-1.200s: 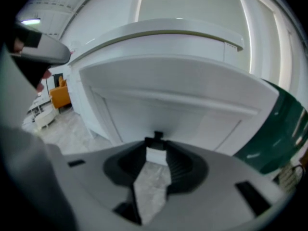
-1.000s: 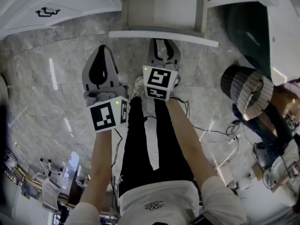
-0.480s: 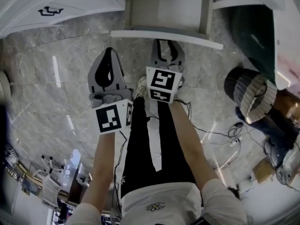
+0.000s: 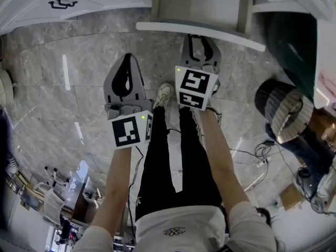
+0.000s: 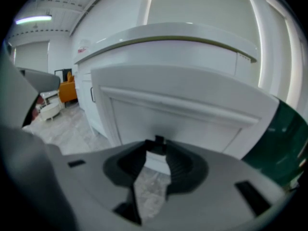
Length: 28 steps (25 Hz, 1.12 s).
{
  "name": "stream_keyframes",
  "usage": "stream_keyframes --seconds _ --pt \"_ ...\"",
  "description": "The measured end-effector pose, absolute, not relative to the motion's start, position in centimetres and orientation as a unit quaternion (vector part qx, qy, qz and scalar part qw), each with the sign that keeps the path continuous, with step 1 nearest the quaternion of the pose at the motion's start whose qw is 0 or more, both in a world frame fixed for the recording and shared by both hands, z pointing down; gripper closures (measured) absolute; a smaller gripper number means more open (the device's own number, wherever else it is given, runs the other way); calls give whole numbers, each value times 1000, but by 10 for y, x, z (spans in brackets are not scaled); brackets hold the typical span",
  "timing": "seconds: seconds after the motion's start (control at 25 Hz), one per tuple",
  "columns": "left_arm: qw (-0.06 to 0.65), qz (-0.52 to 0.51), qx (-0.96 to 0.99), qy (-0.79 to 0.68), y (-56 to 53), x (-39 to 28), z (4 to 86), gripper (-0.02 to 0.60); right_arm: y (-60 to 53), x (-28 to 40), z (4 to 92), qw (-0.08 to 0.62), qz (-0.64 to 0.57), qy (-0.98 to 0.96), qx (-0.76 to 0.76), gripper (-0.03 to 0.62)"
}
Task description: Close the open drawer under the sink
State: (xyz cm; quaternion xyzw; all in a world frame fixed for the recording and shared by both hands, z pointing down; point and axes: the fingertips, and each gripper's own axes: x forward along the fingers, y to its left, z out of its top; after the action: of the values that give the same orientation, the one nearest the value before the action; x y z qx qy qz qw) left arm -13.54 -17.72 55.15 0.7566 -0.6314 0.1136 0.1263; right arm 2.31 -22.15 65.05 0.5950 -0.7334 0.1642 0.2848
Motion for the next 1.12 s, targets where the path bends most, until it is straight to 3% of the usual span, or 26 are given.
stream_keyframes --seconds 0.48,1.12 --pt "101 102 768 -624 -190 -120 540 560 -254 20 639 267 156 -737 601 450" --pt "131 101 743 -648 -187 -144 553 560 -316 31 644 279 153 -726 609 450"
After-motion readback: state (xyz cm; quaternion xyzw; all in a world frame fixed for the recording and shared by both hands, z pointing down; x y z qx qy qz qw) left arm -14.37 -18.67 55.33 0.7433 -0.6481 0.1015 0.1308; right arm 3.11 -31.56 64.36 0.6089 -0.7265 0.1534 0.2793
